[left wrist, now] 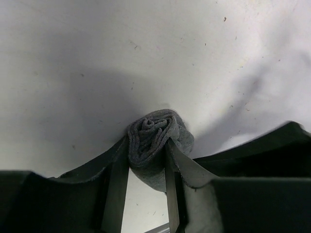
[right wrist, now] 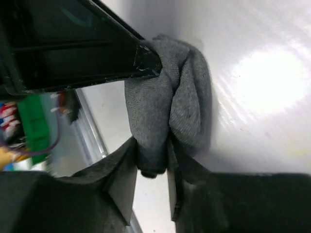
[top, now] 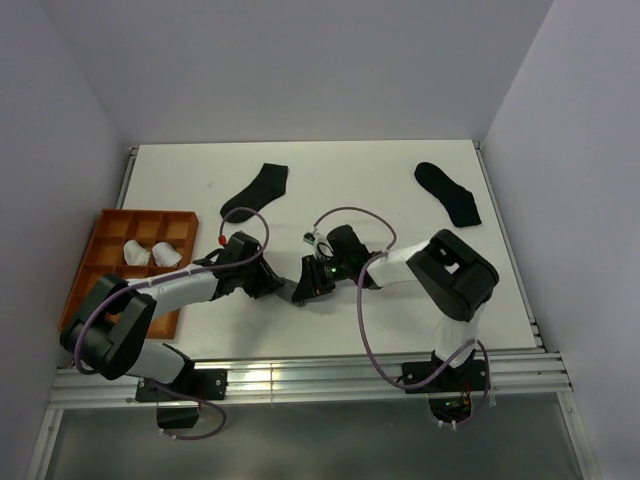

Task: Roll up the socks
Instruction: Roll the sock at the center of the board.

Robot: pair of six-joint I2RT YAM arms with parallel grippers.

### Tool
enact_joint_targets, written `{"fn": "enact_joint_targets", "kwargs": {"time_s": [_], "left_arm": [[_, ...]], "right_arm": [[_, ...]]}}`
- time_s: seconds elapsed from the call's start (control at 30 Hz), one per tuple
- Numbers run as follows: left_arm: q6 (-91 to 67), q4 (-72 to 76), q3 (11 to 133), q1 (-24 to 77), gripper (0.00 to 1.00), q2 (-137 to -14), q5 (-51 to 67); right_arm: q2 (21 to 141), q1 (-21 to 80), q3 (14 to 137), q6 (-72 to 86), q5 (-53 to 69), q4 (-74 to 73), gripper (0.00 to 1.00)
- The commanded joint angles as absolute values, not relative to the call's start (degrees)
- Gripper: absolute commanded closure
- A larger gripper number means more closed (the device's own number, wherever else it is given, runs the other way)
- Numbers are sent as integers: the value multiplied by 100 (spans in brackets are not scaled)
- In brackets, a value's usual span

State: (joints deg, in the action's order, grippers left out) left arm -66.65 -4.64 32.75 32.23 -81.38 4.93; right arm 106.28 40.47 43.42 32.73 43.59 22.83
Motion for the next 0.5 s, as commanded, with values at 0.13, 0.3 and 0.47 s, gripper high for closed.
{"fn": "enact_joint_targets", "kwargs": {"time_s": [0.13,0.3,0.47], "left_arm": [[-5846,-2204,4050,3270,63,-8639,26],[-5503,-2636,4587,3287,62,-8991,26],[-5379,-2760,4834,3296,61,-9281,26]], "right_arm": [[9160,4542,4632,2014,1866,775,50],[8745,5307,4798,1311,-153,501,42],[8947,6264,5018,862,-1474,431,41]]}}
